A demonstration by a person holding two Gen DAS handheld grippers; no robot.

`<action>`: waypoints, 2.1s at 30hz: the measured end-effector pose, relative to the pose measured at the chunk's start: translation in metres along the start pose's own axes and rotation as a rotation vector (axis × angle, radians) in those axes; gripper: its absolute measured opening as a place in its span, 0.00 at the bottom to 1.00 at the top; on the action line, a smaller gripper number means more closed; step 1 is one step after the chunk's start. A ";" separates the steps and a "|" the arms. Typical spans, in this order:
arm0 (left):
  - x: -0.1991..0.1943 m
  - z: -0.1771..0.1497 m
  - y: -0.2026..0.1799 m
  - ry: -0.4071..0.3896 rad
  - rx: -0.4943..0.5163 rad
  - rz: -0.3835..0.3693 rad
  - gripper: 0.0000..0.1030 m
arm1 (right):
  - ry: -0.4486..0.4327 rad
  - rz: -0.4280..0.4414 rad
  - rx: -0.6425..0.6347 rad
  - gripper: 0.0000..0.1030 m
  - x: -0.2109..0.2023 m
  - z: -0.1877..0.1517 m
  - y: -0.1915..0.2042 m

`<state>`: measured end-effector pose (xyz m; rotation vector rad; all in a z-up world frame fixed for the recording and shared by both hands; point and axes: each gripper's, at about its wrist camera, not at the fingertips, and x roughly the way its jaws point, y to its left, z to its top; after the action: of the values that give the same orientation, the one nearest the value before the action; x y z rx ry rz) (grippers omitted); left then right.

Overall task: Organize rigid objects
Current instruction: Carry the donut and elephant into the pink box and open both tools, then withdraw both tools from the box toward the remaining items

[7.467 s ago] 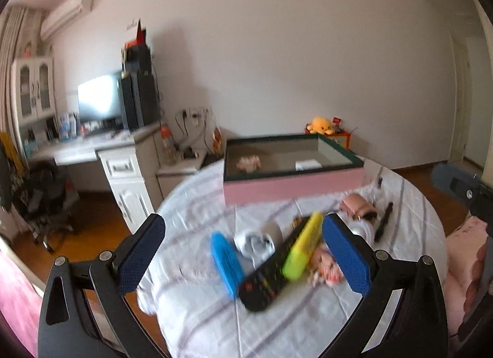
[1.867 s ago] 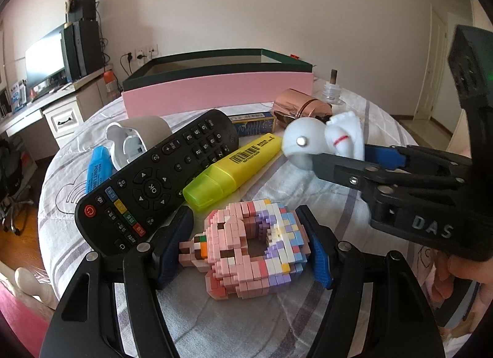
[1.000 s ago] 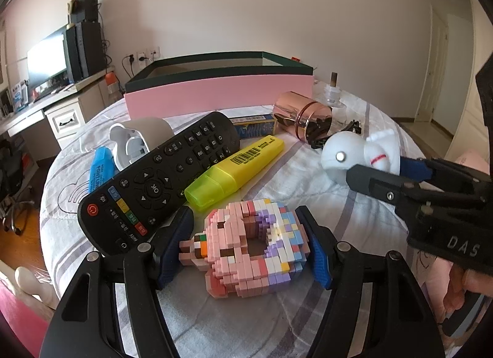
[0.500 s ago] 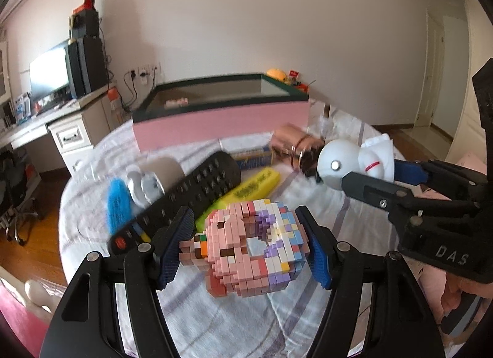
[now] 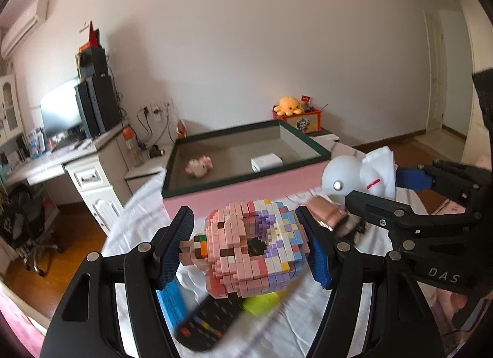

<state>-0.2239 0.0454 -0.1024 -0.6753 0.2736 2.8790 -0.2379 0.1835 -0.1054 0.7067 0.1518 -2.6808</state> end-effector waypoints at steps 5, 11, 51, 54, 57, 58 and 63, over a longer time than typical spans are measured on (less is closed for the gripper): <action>0.021 0.029 0.019 0.006 -0.003 -0.052 0.67 | 0.016 -0.002 -0.041 0.50 0.020 0.029 -0.005; 0.073 0.069 0.051 0.086 -0.013 -0.131 0.67 | 0.059 0.016 -0.068 0.50 0.055 0.068 -0.015; 0.161 0.100 0.090 0.217 0.015 0.018 1.00 | 0.218 -0.033 -0.034 0.77 0.139 0.132 -0.050; 0.122 0.097 0.084 0.151 0.034 0.037 1.00 | 0.178 -0.014 -0.049 0.77 0.105 0.126 -0.038; 0.077 0.088 0.073 0.068 0.056 0.065 1.00 | 0.134 0.010 -0.056 0.77 0.072 0.116 -0.030; 0.066 0.084 0.072 0.048 0.059 0.066 1.00 | 0.112 0.013 -0.056 0.77 0.057 0.111 -0.026; 0.015 0.057 0.055 -0.015 0.066 0.093 1.00 | 0.043 0.010 -0.072 0.79 0.010 0.085 -0.010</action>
<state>-0.2720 0.0065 -0.0517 -0.6461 0.4059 2.9469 -0.2884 0.1732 -0.0368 0.7414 0.2545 -2.6371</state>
